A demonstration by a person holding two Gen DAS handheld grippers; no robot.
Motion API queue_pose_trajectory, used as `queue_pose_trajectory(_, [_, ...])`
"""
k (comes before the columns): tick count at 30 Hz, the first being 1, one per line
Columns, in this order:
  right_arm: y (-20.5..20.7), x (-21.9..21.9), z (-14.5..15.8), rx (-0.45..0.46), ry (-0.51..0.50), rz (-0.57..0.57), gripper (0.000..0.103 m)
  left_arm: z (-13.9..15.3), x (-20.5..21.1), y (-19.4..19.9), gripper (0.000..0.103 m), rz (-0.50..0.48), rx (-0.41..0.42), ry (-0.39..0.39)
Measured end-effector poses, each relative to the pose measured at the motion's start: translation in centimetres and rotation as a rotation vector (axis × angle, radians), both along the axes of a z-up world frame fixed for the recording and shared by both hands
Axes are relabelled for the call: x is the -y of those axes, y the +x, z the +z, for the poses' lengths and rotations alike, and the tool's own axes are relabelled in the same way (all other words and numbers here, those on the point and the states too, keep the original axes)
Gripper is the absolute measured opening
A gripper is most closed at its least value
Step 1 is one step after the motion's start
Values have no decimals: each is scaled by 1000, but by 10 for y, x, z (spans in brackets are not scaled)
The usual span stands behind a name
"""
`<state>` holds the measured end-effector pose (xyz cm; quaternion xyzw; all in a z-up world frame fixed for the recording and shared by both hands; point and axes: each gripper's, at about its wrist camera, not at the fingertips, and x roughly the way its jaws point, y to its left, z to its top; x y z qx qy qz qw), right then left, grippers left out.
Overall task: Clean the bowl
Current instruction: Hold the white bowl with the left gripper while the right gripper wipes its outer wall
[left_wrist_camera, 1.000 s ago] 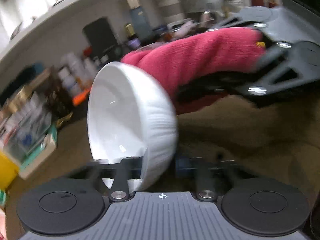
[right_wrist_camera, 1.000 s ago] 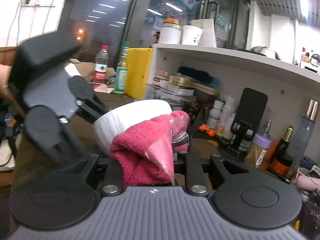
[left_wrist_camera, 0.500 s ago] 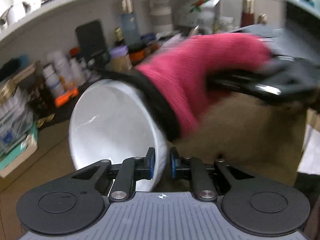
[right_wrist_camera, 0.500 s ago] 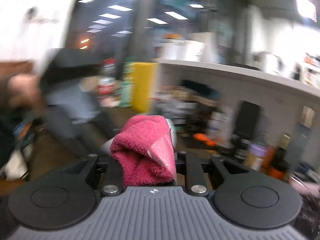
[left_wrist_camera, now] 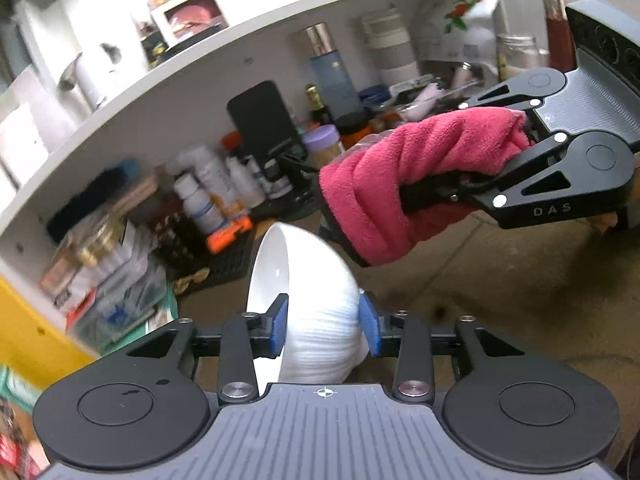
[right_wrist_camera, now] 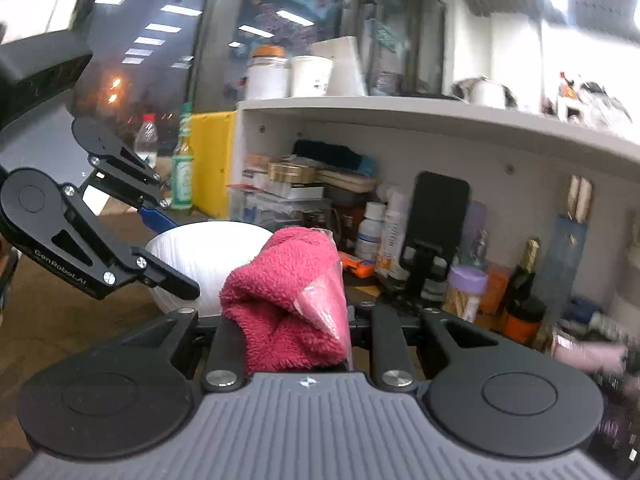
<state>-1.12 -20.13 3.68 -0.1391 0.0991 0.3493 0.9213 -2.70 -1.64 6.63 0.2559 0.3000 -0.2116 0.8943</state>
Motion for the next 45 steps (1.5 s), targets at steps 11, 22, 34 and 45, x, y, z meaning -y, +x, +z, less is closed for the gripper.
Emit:
queue_pose_trajectory(11, [-38,-32,7,41,-85,182,23,-36,-33,28,31,-20,-170,-24])
queue_pose_trajectory(22, [0,-12,1,-85,66,52,24,-34,-7,6,17,-123,-133,66])
queue_pose_trajectory(34, [-59,53,-9,-39,4,76,24,-26,50,-47,18,-273,-172,39])
queue_pose_trajectory(45, [-92,41,14,-2,-2,178,24,-10,23,-20,69,-179,-81,81])
